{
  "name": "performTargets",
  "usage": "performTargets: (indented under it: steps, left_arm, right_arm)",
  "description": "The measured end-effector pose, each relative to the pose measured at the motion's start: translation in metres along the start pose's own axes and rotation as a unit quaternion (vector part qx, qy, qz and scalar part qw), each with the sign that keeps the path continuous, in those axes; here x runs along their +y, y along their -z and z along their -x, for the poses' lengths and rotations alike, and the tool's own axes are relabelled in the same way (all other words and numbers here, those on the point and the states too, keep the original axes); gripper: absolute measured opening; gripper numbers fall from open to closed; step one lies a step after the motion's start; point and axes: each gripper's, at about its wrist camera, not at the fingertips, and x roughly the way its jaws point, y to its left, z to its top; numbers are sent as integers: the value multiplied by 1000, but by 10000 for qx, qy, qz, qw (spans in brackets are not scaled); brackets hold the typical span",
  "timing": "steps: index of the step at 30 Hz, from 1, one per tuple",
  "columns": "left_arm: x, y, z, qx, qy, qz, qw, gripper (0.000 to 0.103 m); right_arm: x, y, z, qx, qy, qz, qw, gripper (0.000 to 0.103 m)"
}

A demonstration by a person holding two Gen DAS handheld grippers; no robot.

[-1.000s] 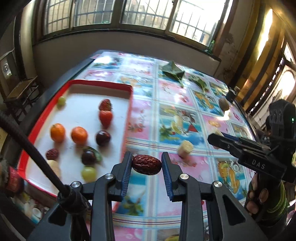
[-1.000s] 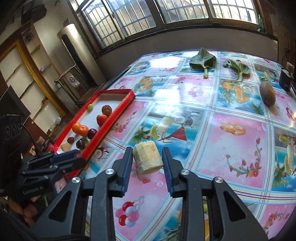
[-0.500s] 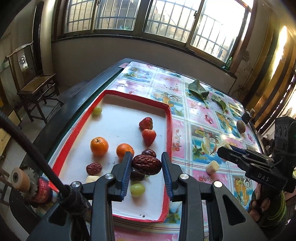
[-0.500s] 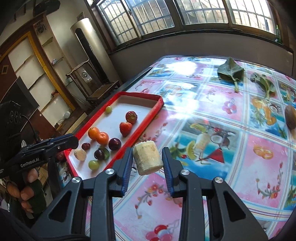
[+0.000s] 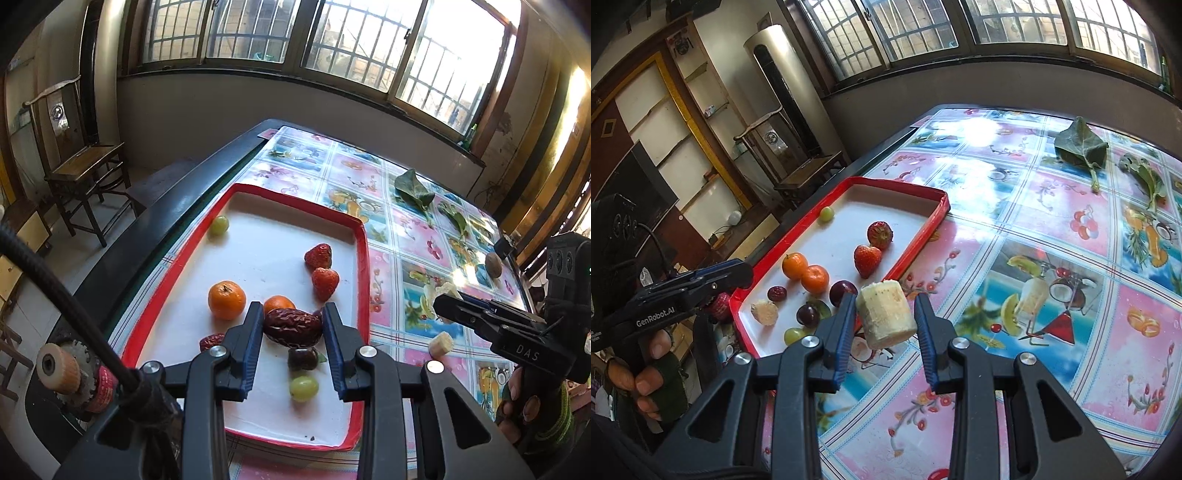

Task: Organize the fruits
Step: 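Carry the date and fruit piece into the tray and open both tools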

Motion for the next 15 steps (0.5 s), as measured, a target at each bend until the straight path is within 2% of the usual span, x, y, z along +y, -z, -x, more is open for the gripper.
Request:
performTargets:
  steps: [8, 15]
  left_arm:
    - [5, -18, -15, -15, -51, 14, 10000, 32]
    - [11, -34, -48, 160, -213, 90, 9996, 32]
  right_arm:
    - [2, -25, -20, -7, -151, -70, 9999, 34]
    - [10, -58, -54, 12, -156, 2, 9999, 34]
